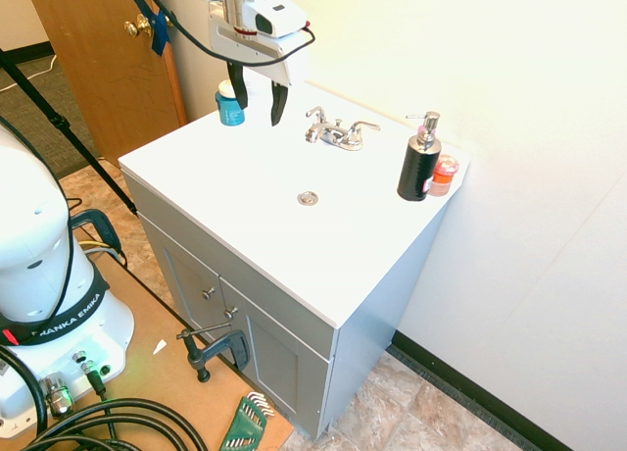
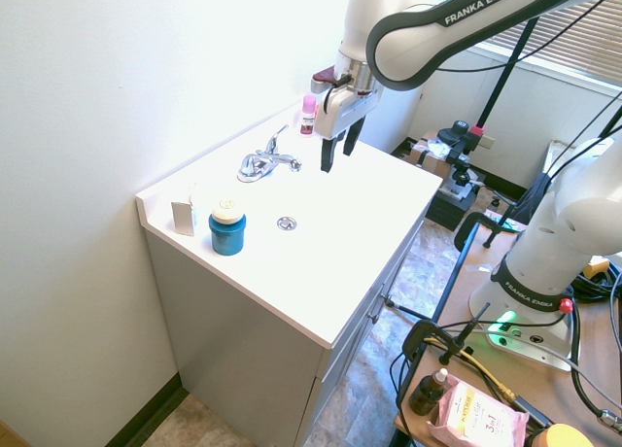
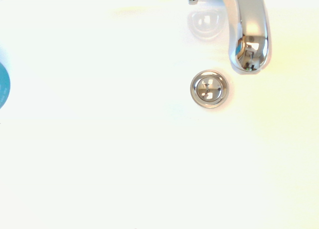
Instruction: Turn off the hot water
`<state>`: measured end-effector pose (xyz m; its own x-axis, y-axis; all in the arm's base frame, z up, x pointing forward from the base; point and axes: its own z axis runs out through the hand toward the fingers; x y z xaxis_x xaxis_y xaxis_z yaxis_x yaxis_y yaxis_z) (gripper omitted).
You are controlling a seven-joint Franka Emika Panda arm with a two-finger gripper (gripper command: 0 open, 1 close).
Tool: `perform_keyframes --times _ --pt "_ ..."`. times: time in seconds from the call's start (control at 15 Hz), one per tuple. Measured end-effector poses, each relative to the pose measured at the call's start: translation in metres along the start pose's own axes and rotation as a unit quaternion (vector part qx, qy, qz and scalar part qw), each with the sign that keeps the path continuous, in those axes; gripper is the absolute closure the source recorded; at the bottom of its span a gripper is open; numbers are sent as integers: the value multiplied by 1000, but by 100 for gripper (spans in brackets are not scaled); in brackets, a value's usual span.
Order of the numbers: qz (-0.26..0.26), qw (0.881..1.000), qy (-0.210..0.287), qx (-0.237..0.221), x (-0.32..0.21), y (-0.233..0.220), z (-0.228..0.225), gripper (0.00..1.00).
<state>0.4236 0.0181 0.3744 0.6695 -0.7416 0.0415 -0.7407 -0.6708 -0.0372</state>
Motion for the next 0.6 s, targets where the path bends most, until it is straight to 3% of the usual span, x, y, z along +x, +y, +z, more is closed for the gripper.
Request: perform_keyframes --times 0.2,0.6 --pt "12 1000 25 -2 3 -2 -1 0" --pt "56 985 162 -23 40 -53 28 0"
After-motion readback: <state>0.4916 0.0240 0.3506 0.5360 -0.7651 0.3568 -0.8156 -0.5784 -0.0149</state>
